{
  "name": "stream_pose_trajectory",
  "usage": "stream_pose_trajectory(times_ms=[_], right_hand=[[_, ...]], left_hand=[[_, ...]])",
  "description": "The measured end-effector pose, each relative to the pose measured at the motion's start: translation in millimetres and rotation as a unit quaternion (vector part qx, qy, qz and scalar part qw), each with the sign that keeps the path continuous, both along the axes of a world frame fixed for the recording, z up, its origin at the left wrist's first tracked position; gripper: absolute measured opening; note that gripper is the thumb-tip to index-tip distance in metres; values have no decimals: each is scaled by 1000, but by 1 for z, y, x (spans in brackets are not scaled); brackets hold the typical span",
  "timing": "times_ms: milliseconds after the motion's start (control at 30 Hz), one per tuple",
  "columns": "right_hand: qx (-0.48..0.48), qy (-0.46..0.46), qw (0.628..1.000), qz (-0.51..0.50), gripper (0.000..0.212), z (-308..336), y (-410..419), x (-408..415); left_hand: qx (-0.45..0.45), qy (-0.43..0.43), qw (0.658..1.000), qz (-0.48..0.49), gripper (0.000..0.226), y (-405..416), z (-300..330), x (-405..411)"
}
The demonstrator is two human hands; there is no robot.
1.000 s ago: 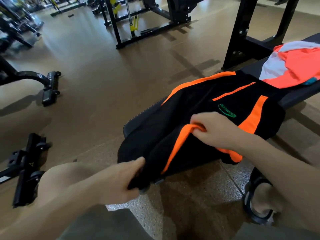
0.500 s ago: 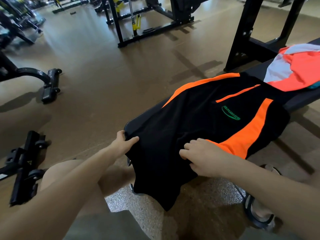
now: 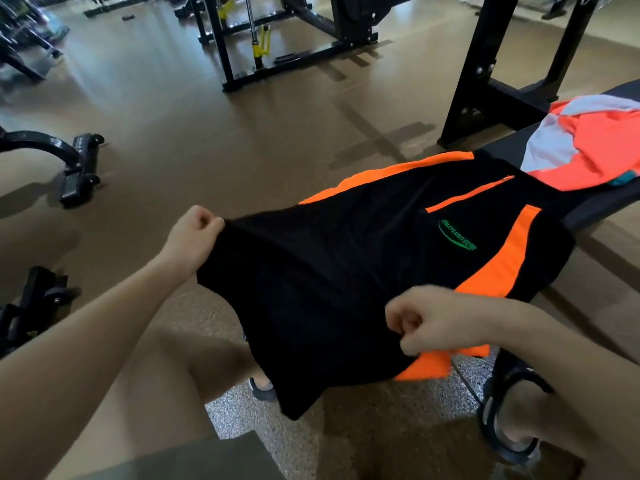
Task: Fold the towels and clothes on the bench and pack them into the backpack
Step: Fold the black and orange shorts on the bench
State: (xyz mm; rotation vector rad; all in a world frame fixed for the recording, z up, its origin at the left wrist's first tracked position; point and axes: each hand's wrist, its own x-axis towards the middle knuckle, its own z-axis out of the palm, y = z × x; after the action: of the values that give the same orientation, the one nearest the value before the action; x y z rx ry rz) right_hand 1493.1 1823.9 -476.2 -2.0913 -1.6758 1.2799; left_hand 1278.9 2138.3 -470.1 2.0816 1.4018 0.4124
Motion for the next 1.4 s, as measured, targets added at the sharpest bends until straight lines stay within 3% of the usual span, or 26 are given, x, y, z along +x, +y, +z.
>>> stream_pose_trajectory(times_ms=[67,100,167,267,367,467,533,633,700,767,833,933,1000,1133,1300,1400], right_hand=[[-105,-27,993,47,16,-9,-3,-4],[-96,-53,993,49,18,-14,-3,-6],[25,-118,992,25,19,-22,2,-11],[209,-146,967,26,23,-30,14,-30],[252,-225,935,110,44,-54,18,-56],[280,-298,905,119,44,-71,21,-71],[291,-293,901,131,32,-74,25,-70],[311,-203,920,125,14,-67,31,-63],[344,-165,922,67,12,-58,37,-58],[369,-154,917,-17,9,-50,43,-50],[337,-170,924,-61,25,-52,43,-40],[260,-273,926,-5,55,-66,36,-29],[235,-306,922,17,56,-73,35,-28],[285,-333,899,11,17,-74,45,-26],[281,-275,918,-54,1,-69,51,-23],[273,-263,922,-76,8,-59,54,-23]], left_hand=[[-70,122,987,-81,36,0,-10,-3],[-127,175,970,-106,44,-3,-16,-4],[-126,232,954,-141,50,-8,-25,-3],[-9,194,971,-142,29,-7,-33,4],[-39,218,959,-178,32,-8,-34,15],[-62,267,940,-205,15,-13,-39,24],[-31,221,958,-182,8,-12,-38,30],[78,120,983,-118,6,5,-32,31],[161,76,979,-97,8,18,-28,27],[183,65,979,-59,21,25,-28,27],[102,122,987,-13,47,27,-34,26],[-186,174,965,56,81,25,-46,19],[-291,185,936,72,78,26,-49,7],[-407,160,896,76,60,10,-54,-11],[-502,20,855,130,47,-14,-68,-28],[-533,-90,823,174,40,-39,-80,-38]])
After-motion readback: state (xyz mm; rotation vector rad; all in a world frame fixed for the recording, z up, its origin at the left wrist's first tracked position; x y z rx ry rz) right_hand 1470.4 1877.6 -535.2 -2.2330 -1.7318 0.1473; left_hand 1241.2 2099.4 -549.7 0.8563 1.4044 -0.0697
